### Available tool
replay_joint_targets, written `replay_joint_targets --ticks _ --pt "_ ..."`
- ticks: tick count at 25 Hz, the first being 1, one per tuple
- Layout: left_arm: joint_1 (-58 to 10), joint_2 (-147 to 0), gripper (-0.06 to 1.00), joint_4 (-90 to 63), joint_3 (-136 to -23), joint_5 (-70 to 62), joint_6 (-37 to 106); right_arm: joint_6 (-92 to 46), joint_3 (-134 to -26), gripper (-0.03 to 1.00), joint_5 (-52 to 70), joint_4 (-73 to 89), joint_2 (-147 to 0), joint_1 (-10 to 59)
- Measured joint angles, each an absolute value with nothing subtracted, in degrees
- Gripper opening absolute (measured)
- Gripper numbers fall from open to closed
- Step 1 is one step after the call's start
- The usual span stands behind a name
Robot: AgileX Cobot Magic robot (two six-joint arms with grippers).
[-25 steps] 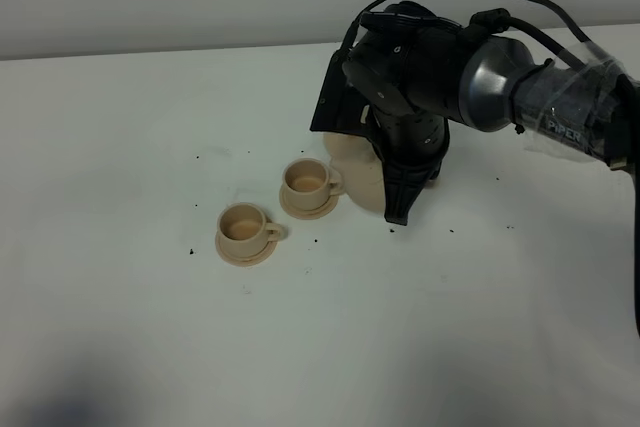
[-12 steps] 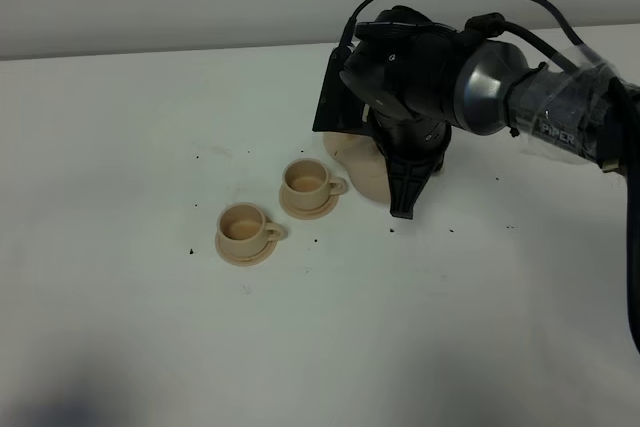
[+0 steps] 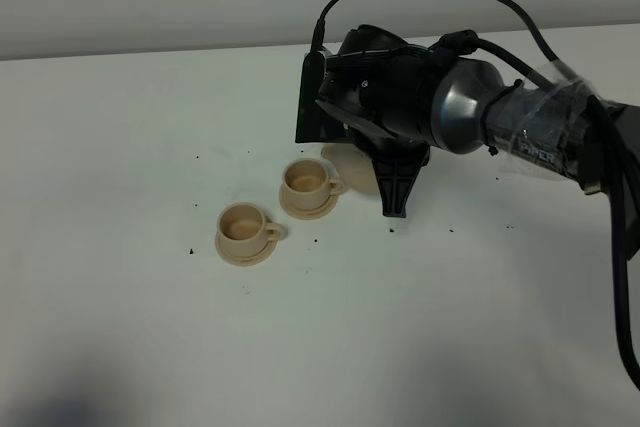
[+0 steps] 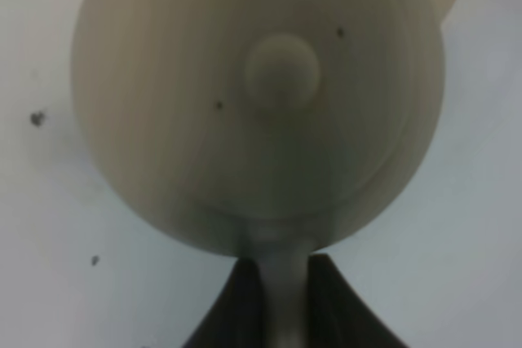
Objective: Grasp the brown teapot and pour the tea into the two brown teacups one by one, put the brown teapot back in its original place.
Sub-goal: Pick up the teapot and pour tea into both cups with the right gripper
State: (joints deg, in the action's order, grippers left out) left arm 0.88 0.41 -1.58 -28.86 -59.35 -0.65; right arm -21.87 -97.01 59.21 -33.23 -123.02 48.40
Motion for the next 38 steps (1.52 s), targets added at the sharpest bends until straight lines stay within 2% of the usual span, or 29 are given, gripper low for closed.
replay_joint_targets --ticks 38 --pt "0.88 0.41 0.37 -1.58 -28.86 -59.35 -0.65 -21.27 -97.24 0.13 62.58 -41.16 -124.55 52.60"
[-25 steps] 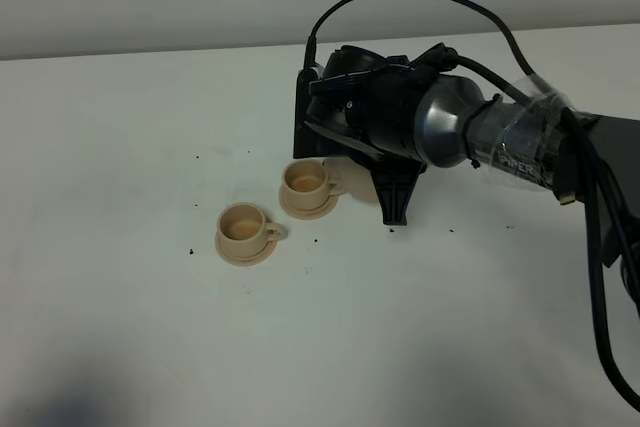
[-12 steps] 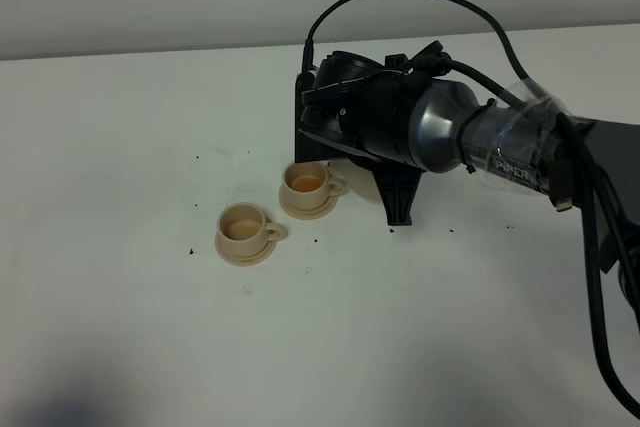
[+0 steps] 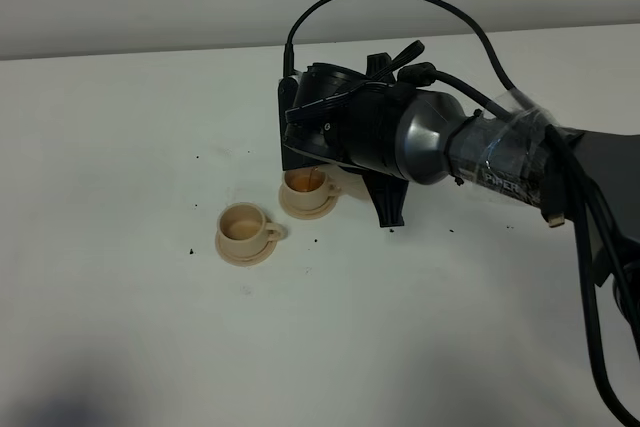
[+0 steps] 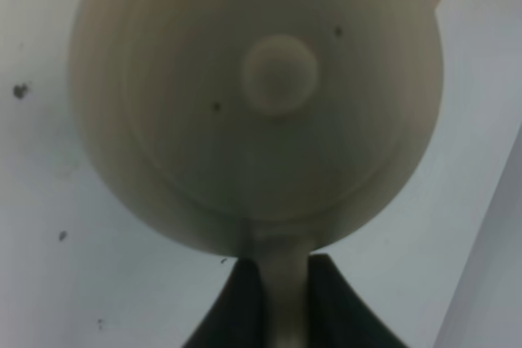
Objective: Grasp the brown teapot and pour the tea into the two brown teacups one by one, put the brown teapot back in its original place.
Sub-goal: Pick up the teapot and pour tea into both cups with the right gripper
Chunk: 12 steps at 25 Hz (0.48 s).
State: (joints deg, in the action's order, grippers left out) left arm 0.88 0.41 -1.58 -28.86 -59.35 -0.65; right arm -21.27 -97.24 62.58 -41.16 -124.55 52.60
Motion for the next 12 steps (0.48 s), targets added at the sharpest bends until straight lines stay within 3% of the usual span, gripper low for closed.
replay_joint_targets --ticks 12 --pt "0.88 0.41 0.37 -1.58 -28.86 -59.35 -0.65 -21.31 -97.24 0.13 61.89 -43.18 -124.55 52.60"
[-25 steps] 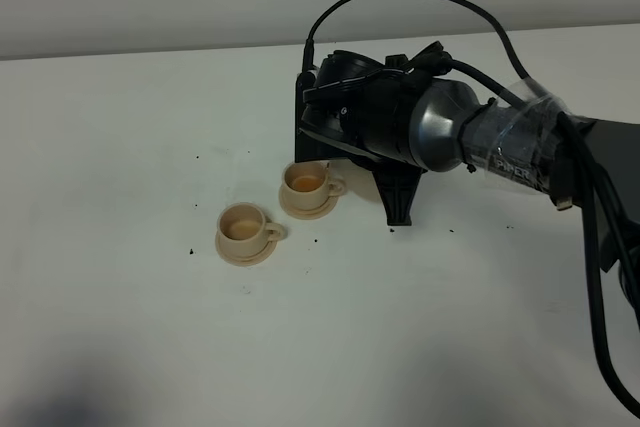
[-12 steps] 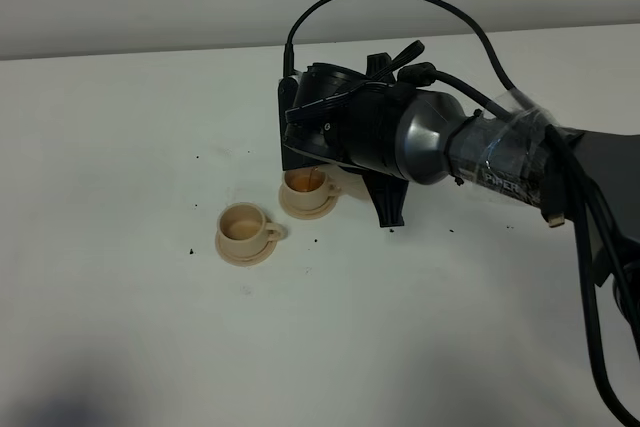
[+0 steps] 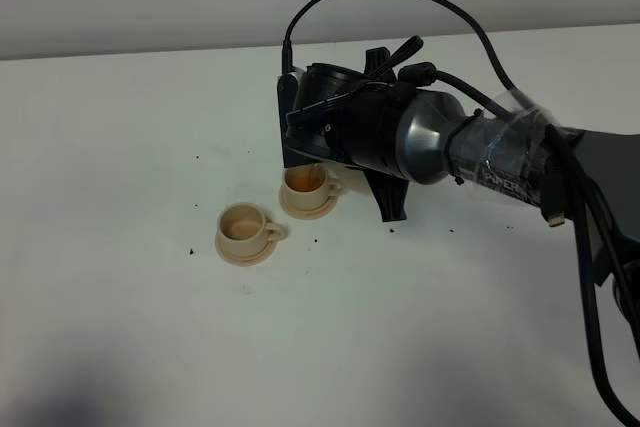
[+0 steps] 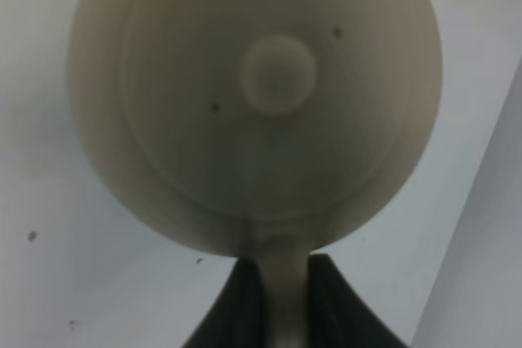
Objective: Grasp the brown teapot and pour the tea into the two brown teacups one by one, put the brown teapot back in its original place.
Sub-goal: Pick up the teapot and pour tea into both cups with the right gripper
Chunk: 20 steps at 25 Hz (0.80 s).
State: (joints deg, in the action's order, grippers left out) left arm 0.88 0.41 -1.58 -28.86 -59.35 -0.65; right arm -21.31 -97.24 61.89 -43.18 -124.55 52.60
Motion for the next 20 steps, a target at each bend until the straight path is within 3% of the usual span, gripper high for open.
replay_joint_targets --ticks 20 --pt "0.88 0.41 0.37 -1.58 -28.86 -59.35 -0.65 -21.52 -97.24 0.13 62.03 -46.70 -124.55 54.32"
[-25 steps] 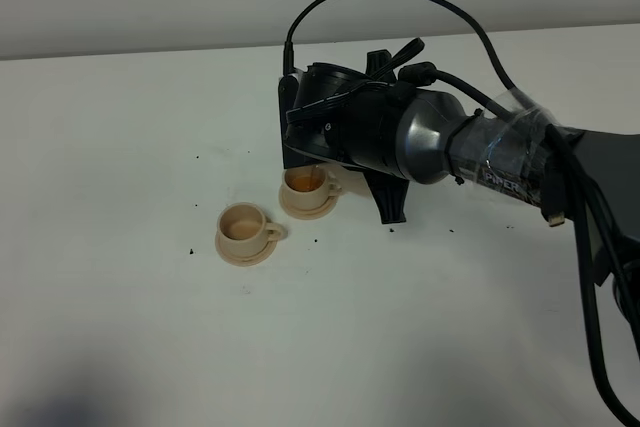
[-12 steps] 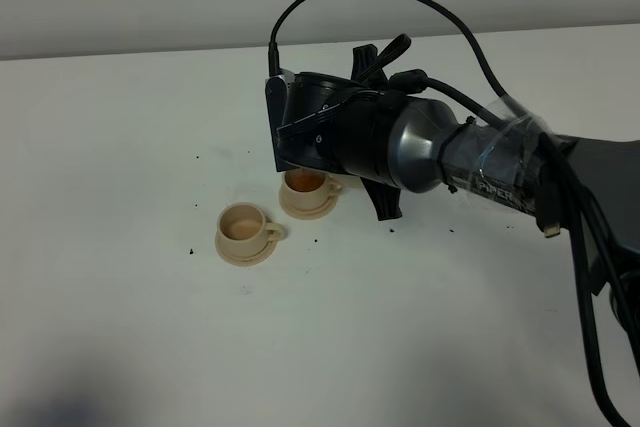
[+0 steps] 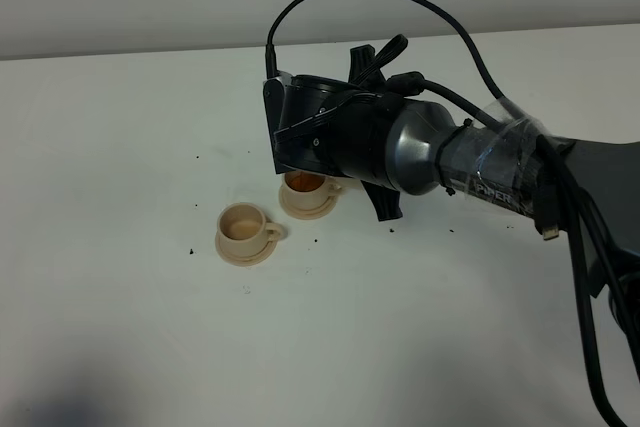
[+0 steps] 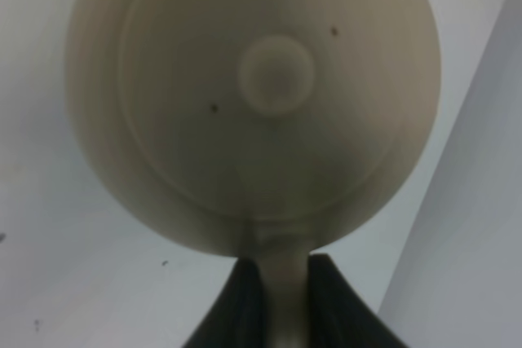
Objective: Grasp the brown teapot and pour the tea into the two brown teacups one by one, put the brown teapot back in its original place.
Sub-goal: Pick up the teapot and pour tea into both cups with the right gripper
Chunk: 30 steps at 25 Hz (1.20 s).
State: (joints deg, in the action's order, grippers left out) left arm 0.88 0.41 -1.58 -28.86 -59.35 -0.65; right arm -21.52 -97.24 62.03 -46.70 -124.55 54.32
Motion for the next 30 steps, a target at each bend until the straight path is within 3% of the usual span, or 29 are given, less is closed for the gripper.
replay_joint_targets --ticks 30 --pt "0.88 0.41 0.37 -1.58 -28.86 -59.35 -0.65 -27.20 -97.24 0.13 62.23 -49.69 -124.55 54.32"
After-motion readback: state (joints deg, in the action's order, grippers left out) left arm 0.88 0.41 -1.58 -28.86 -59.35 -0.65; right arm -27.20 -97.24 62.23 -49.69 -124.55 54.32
